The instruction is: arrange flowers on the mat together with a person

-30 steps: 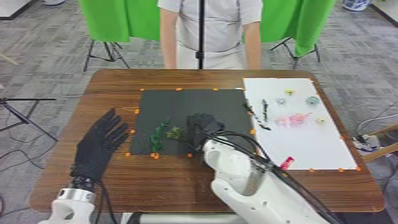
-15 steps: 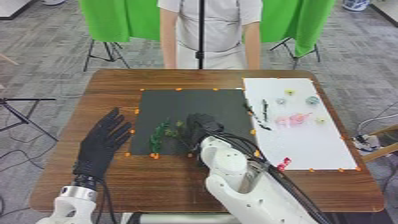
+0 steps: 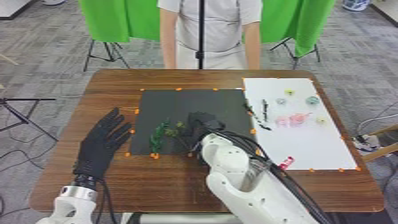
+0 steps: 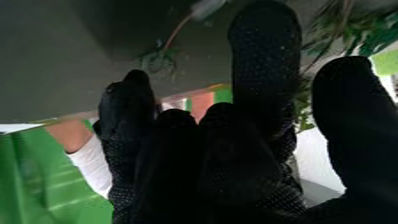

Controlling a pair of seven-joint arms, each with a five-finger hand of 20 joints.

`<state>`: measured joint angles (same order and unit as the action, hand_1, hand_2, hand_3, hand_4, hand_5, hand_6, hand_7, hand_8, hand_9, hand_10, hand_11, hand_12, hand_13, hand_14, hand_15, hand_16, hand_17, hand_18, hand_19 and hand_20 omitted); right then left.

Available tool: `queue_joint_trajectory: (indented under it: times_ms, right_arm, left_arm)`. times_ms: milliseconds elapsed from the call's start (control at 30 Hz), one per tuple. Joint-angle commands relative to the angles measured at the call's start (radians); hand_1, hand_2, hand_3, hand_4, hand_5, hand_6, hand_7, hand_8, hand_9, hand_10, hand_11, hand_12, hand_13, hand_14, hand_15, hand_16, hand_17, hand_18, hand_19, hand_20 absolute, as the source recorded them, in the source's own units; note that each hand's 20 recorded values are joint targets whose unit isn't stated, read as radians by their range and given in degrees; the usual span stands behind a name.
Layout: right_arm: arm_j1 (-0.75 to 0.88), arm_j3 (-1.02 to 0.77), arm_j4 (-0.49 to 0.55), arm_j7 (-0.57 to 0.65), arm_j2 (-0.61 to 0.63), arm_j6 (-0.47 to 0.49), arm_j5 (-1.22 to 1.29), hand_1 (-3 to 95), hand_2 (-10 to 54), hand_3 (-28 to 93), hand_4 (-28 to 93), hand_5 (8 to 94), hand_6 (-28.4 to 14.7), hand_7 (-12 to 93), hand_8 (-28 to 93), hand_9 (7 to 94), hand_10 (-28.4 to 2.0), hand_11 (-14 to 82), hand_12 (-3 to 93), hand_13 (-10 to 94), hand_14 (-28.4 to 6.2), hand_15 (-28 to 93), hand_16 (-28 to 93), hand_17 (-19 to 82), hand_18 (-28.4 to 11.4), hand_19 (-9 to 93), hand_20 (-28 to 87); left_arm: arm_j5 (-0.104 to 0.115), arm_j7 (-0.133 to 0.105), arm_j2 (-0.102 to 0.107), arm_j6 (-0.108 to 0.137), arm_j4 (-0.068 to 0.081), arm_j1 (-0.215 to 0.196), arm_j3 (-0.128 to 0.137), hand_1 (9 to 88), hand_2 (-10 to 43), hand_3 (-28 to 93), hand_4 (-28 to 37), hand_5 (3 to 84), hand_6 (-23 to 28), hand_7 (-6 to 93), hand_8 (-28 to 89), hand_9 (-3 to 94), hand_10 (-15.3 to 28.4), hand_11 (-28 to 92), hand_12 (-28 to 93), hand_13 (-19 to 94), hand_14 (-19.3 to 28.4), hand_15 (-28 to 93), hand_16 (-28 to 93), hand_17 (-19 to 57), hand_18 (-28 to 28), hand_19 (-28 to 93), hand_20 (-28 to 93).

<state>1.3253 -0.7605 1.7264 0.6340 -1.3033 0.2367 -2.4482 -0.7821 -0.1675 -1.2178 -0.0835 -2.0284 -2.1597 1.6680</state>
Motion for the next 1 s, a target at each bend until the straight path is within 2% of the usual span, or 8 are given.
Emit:
queue_joint_trajectory:
  times_ms: [33,233,300,433,567,700,867,1000]
  right_arm:
    - [-0.02,-0.037,0.06,0.014,0.021,-0.026,0.019,21.2,1.0,77,-22,92.7,2.3,45,-8,93.7,-5.5,72.3,25.5,94,-4.2,87,23,49,-20.1,93,22]
    - [0.037,-0.171,0.226,-0.075,0.124,-0.096,0.13,19.7,4.1,75,-22,88.3,0.3,44,-8,92.9,-7.7,64.4,32.5,90,-7.2,84,27,41,-20.2,90,22]
    - [0.079,-0.249,0.283,-0.166,0.191,-0.145,0.238,20.6,5.5,75,-21,82.0,-1.6,42,-10,87.1,-10.4,61.2,33.1,83,-9.7,82,26,34,-19.7,84,25]
    - [0.218,-0.553,0.362,-0.377,0.268,-0.024,0.755,23.5,4.2,78,-20,66.8,-3.2,35,-11,71.6,-12.6,50.4,29.6,65,-12.4,72,22,25,-19.4,73,36]
    - [0.384,-0.795,0.391,-0.468,0.326,0.056,1.15,22.0,2.8,83,-22,52.2,-4.5,27,-12,52.5,-16.3,31.0,22.7,43,-14.7,54,16,17,-21.4,64,35]
    - [0.588,-0.991,0.437,-0.526,0.321,0.045,1.2,17.7,1.5,83,-23,39.6,-4.8,20,-10,39.1,-15.7,17.6,21.8,30,-13.6,33,18,9,-21.9,51,30]
    - [0.778,-1.068,0.475,-0.631,0.274,-0.155,1.299,17.0,-2.5,84,-21,31.6,-3.8,13,-8,30.9,-13.6,6.7,22.0,24,-12.2,8,33,4,-21.1,38,24]
    - [0.838,-1.087,0.491,-0.65,0.211,-0.196,1.361,15.4,-5.1,83,-22,30.5,-3.7,13,-8,30.4,-13.4,5.9,22.2,24,-12.3,5,35,4,-21.0,35,23]
  left_arm:
    - [-0.004,-0.004,-0.004,-0.001,0.003,-0.02,0.0,26.3,-3.1,71,-28.2,28.0,3.3,19.2,-11,22.0,10.8,15,16,20,14.0,21,3,-9.8,20.8,40,9]
    - [-0.006,-0.028,-0.011,0.005,-0.006,-0.033,0.011,26.3,-3.1,71,-28.2,28.0,3.3,19.2,-11,22.0,10.8,15,16,20,14.0,21,3,-9.8,20.8,40,9]
    - [-0.006,-0.034,-0.008,0.018,-0.014,-0.046,0.021,26.3,-3.2,71,-28.2,28.0,3.3,19.2,-11,22.0,10.8,15,16,20,14.0,21,3,-9.9,20.8,40,9]
    - [-0.002,-0.044,0.006,0.047,-0.033,-0.077,0.043,26.4,-3.1,71,-28.3,28.0,3.3,19.3,-11,22.1,10.9,15,16,19,13.9,20,3,-9.9,20.9,40,9]
    - [0.006,-0.056,0.011,0.043,-0.037,-0.095,0.061,26.5,-3.1,71,-28.2,28.0,3.3,19.3,-11,22.1,10.9,15,16,19,13.9,20,3,-9.9,20.9,40,9]
    - [0.005,-0.062,0.011,0.029,-0.038,-0.11,0.076,26.5,-3.2,71,-28.1,27.9,3.3,19.3,-11,22.0,10.8,15,16,19,13.8,20,3,-9.9,20.9,40,9]
    - [0.003,-0.075,0.006,0.011,-0.04,-0.118,0.087,26.1,-3.9,71,-27.7,27.2,3.0,19.1,-10,21.2,10.6,15,17,18,13.2,19,3,-10.6,21.9,40,9]
    - [0.013,-0.084,0.006,0.021,-0.042,-0.122,0.087,25.7,-4.3,71,-27.6,27.0,2.9,19.0,-10,20.8,10.4,14,17,17,13.1,18,4,-10.7,22.4,40,8]
